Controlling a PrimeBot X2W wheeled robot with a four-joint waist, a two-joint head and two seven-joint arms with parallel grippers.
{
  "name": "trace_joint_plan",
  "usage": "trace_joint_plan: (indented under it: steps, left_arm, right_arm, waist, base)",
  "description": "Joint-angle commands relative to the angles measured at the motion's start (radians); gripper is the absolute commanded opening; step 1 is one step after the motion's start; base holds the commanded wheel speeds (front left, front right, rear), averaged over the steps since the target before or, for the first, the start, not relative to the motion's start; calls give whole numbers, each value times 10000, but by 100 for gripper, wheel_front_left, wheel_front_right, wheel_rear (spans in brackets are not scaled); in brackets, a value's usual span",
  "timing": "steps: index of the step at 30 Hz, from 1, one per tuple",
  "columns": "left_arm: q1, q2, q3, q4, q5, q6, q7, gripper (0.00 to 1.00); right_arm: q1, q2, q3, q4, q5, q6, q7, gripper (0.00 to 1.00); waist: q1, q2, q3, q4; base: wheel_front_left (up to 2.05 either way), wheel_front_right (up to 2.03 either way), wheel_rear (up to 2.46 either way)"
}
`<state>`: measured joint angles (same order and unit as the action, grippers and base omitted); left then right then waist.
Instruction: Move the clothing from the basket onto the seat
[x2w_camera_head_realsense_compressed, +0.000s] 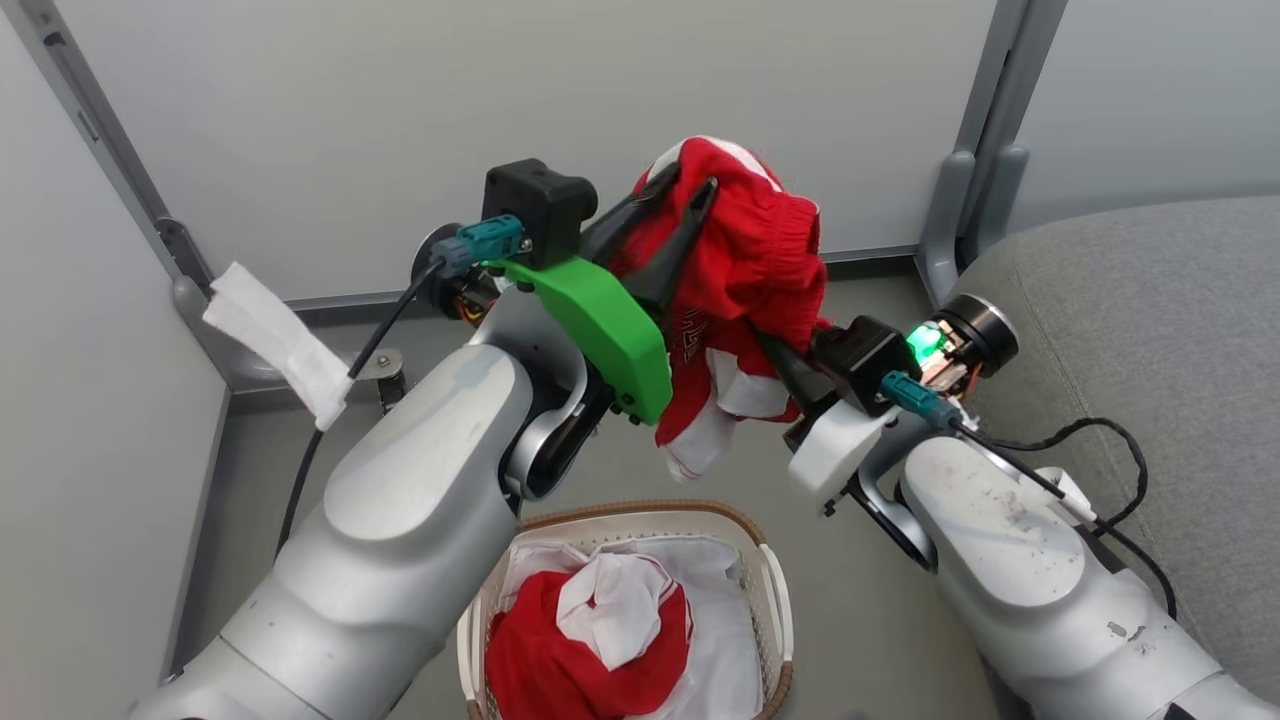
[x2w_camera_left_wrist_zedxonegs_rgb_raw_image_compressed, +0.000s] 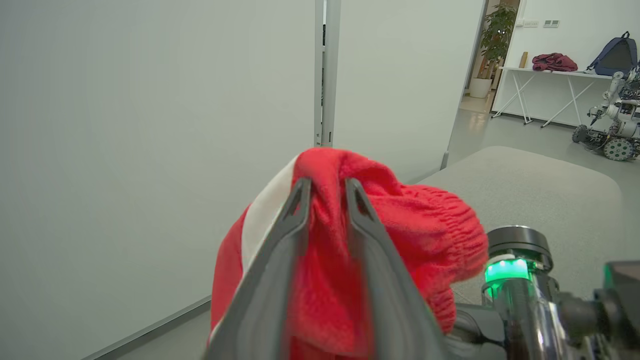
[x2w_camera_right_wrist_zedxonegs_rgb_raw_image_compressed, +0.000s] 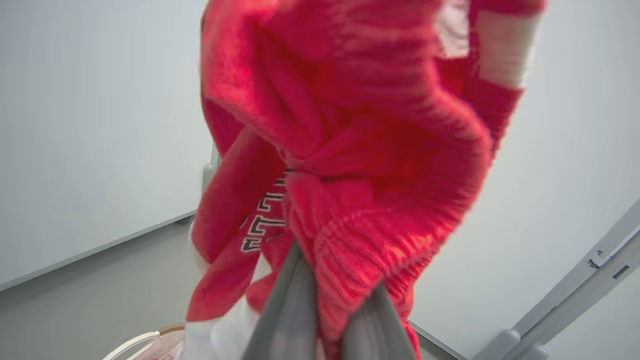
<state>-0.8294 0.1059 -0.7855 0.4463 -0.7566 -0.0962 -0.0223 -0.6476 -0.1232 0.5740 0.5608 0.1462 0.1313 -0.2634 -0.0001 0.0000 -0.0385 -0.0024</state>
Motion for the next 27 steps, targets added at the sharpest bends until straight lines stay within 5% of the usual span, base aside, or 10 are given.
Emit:
trace_joint_plan:
  steps: [1,13,27]
  left_arm:
    - [257,75,1,44,-103,38,-108,100]
    - [1544,399,-426,208,245,140,-1076,100]
    - [2517,366,-1122,-66,656,474,-1451,100]
  right_arm:
    - [10,-126,-117,-130,41,-10,-22,0]
    - [297,-941,-1421,-754,-119,-10,-21,0]
    - [467,-1928,-2439,-1625,-362,-12,393,0]
  waist:
    - [1,0,-7,-78]
    - [1,0,115,-777]
    - [1,0,714,-3340]
  base:
    - [0,0,0]
    - [0,0,0]
    - [0,0,0]
